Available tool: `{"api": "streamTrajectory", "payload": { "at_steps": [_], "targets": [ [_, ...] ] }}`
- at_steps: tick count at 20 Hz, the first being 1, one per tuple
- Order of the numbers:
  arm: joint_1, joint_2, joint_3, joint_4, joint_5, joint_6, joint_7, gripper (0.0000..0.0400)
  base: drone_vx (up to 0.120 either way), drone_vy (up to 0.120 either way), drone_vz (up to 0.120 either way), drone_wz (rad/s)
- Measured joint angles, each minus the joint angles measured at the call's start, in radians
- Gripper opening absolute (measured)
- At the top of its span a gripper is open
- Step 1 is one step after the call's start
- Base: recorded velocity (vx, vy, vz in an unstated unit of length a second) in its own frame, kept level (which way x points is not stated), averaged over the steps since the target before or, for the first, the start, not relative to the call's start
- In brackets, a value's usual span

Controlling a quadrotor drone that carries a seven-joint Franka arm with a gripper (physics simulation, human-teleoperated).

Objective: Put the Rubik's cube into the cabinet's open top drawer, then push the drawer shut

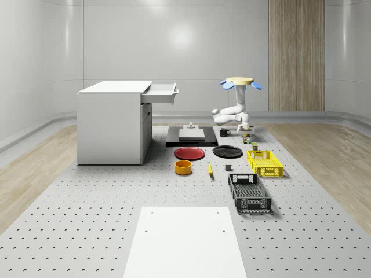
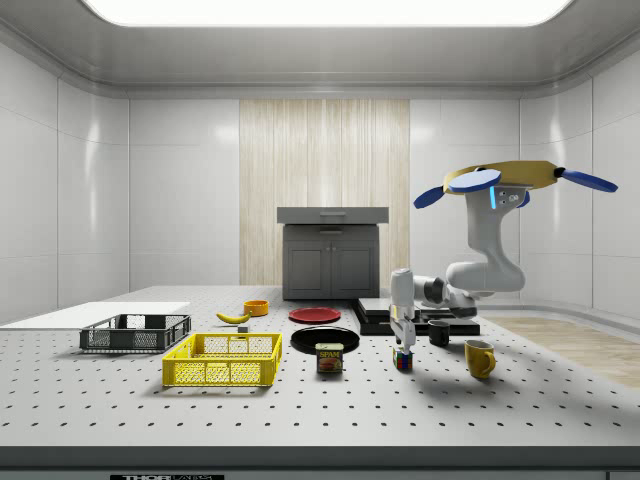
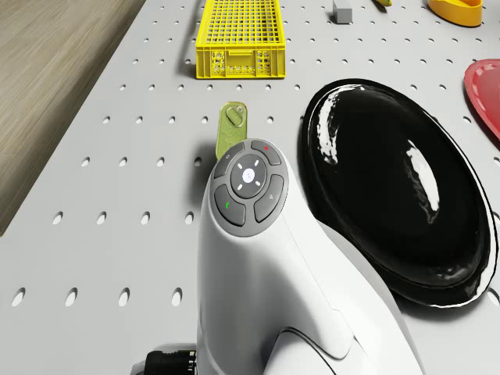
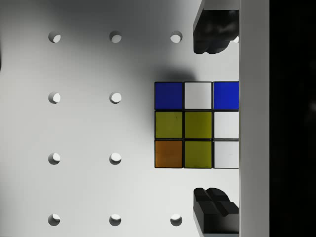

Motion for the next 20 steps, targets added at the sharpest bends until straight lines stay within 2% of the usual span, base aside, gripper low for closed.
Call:
{"api": "streamTrajectory", "payload": {
  "at_steps": [13, 17, 20],
  "targets": [
    [-0.003, -0.073, -0.089, 0.021, -0.069, 0.100, -0.004, 0.0400, 0.000, 0.000, 0.000, 0.000],
    [-0.007, -0.086, -0.097, 0.024, -0.074, 0.116, -0.002, 0.0358, 0.000, 0.000, 0.000, 0.000],
    [-0.010, -0.095, -0.099, 0.026, -0.074, 0.125, 0.001, 0.0340, 0.000, 0.000, 0.000, 0.000]
  ]
}}
